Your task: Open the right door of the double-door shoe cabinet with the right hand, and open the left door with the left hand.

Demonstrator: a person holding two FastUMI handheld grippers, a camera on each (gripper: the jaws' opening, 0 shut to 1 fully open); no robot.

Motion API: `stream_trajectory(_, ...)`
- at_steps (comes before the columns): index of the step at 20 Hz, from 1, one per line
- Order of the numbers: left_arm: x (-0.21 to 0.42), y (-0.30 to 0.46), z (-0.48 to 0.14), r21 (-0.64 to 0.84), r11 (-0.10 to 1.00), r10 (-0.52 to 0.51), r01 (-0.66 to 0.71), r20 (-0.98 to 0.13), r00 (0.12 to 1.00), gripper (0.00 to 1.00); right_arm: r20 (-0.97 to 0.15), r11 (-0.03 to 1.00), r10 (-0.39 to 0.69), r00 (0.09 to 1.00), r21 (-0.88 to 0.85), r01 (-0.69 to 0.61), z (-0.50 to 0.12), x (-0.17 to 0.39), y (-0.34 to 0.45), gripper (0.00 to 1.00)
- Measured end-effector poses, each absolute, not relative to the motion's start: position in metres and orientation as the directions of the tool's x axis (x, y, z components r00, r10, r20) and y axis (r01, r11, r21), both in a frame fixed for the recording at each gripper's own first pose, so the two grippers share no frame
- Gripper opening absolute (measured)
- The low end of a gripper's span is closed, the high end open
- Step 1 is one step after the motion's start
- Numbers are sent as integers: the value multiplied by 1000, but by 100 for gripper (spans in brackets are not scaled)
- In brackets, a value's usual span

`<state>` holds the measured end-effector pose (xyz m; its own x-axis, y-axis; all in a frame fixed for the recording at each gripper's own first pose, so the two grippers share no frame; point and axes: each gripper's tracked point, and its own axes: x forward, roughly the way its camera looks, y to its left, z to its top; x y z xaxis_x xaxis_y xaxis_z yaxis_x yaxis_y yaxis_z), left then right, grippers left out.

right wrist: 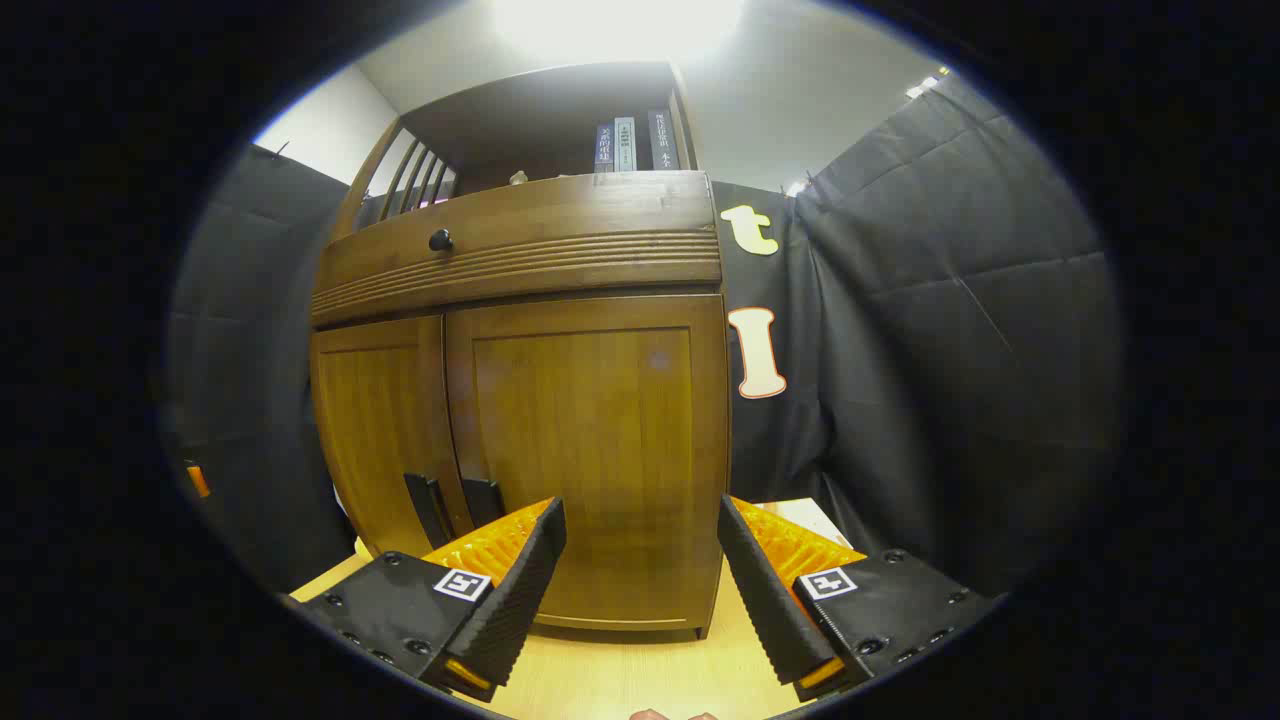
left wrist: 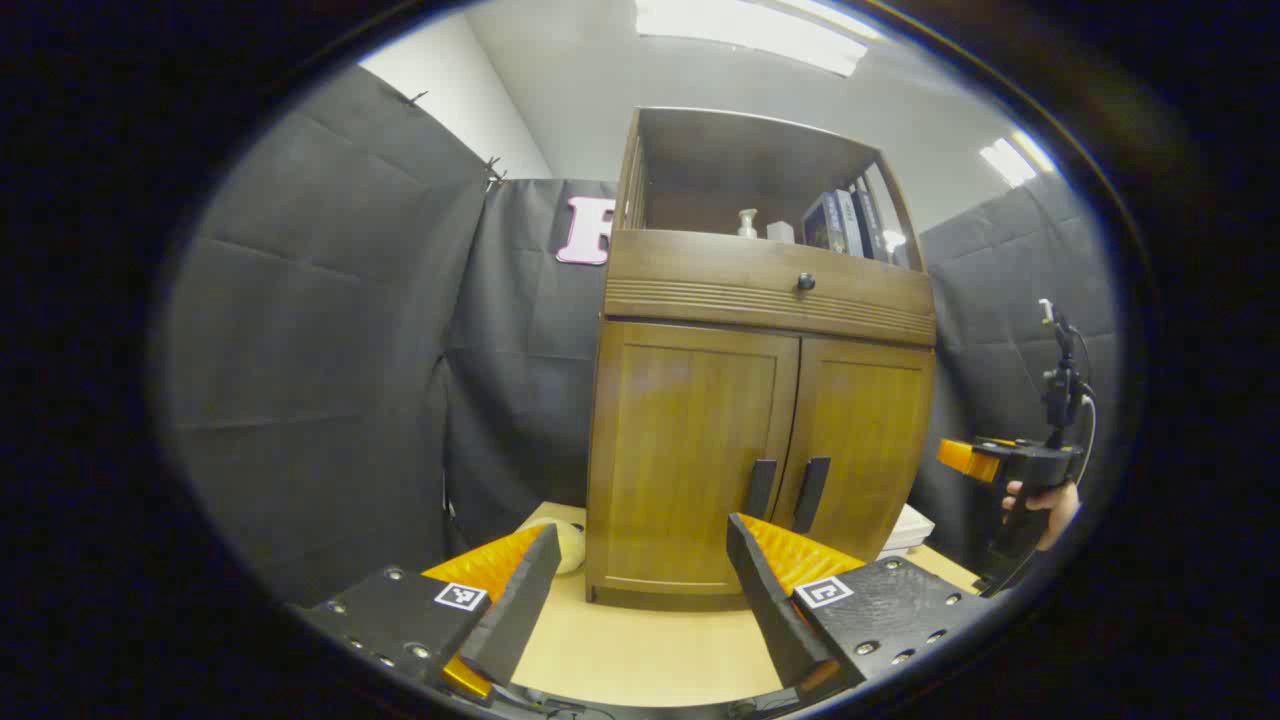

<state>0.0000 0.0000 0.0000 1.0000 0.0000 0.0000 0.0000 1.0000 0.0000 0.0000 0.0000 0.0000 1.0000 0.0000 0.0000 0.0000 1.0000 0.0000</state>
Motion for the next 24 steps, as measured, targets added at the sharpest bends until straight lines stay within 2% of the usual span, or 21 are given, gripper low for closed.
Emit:
stream_trajectory(4,-6,-6,-5,-6,1000,-7,7,-6,1000,96,-14,1000,6,1000,10,-6,-1,-4,0,93)
stream_trajectory(6,-13,-7,-8,15,1000,-2,2,-10,1000,96,-24,1000,19,1000,17,-19,-4,-5,2,96)
stream_trajectory(8,-18,-7,-11,30,1000,6,-5,-17,1000,96,-34,1000,28,999,15,-27,-6,-5,2,93)
stream_trajectory(10,-26,-6,-13,30,999,14,-13,-22,1000,95,-37,999,39,999,13,-38,-7,-5,3,96)
stream_trajectory(11,-31,-5,-15,27,1000,14,-14,-22,1000,95,-38,999,45,998,12,-45,-6,-6,4,93)
stream_trajectory(12,-34,-4,-14,26,1000,15,-14,-19,1000,95,-39,999,51,998,12,-51,-7,-6,4,96)
stream_trajectory(14,-39,0,-14,29,999,24,-24,-13,1000,96,-38,998,62,997,15,-61,-7,-6,4,93)
stream_trajectory(24,-36,9,-4,34,999,35,-35,9,999,96,-53,997,67,996,31,-65,-10,-8,5,93)
